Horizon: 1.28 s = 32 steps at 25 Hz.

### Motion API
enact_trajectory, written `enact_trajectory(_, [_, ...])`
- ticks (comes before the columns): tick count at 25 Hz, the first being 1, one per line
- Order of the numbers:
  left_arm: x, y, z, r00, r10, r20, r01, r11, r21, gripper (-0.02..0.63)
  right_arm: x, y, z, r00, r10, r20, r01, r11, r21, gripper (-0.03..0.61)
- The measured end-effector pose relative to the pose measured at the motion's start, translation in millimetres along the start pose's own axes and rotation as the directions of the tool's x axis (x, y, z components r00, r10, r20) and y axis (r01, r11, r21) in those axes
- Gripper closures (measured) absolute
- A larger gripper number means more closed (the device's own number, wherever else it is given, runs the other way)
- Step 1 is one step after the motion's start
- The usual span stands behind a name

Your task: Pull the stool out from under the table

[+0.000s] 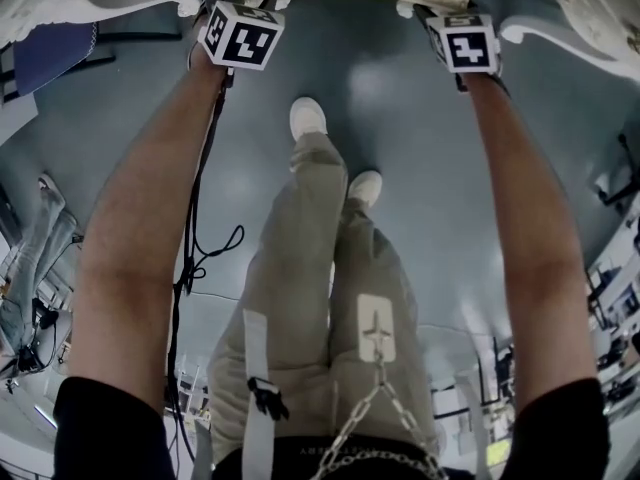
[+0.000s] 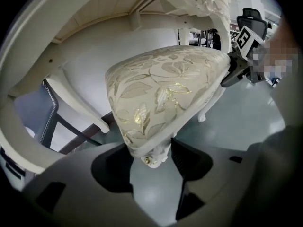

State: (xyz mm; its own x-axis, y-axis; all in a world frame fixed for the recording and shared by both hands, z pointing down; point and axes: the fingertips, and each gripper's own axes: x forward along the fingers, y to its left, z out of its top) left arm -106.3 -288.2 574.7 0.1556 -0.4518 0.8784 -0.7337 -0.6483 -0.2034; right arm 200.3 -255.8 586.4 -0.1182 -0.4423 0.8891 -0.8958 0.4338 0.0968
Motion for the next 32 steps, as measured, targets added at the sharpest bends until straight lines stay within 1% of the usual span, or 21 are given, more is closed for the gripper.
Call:
enact_trajectory(8, [-37.3,-58.5,-57.0,0.999,0.0,-0.038,-0.001,1.0,-0.031,0.364,-36.9,27.8,-59.2,0.999,-0.004,-0.043,0.002,0.999,-0.038,0.247])
enact_trajectory(11, [-52.8,-80.5,-82.8,0.998,-0.005,-0.061,0.003,0.999,-0.033,0.365,-47.9,44.0,-84.8,0.998,0.018,-0.057,-0.021,0.999,-0.049,0.247])
enact_trajectory(15, [-76.4,-112.9,-107.0,0.996,-0.004,-0.085,-0.001,0.999,-0.054,0.367,-71.4,58.1,-116.0,0.998,0.038,-0.059,-0.042,0.997,-0.06,0.249])
enact_trajectory(19, [-83.9,-124.5,-134.4,0.994,-0.003,-0.11,-0.005,0.997,-0.074,0.367,-75.5,76.4,-136.1,0.997,0.042,-0.071,-0.047,0.997,-0.069,0.249])
enact_trajectory(24, [-98.9,-147.3,-161.3,0.991,0.001,-0.135,-0.013,0.996,-0.091,0.367,-91.0,98.9,-166.9,0.994,0.058,-0.092,-0.063,0.997,-0.049,0.249])
enact_trajectory(27, [-100.2,-148.5,-175.6,0.99,0.0,-0.144,-0.013,0.996,-0.088,0.365,-89.6,111.2,-174.0,0.993,0.063,-0.1,-0.068,0.996,-0.05,0.249])
enact_trajectory(29, [-101.1,-148.4,-178.6,0.99,-0.001,-0.144,-0.011,0.996,-0.085,0.365,-87.9,112.2,-174.4,0.992,0.071,-0.104,-0.078,0.995,-0.065,0.249])
enact_trajectory(30, [-104.5,-149.0,-179.1,0.99,0.001,-0.143,-0.015,0.995,-0.094,0.365,-89.1,111.3,-174.8,0.991,0.078,-0.105,-0.086,0.994,-0.069,0.249])
enact_trajectory(31, [-109.8,-149.3,-179.8,0.991,0.007,-0.137,-0.024,0.992,-0.121,0.365,-91.6,110.0,-175.1,0.991,0.085,-0.102,-0.092,0.994,-0.063,0.249])
enact_trajectory(32, [-116.7,-149.2,-181.1,0.992,0.015,-0.126,-0.036,0.985,-0.17,0.365,-95.4,108.4,-175.3,0.992,0.089,-0.095,-0.093,0.995,-0.047,0.249])
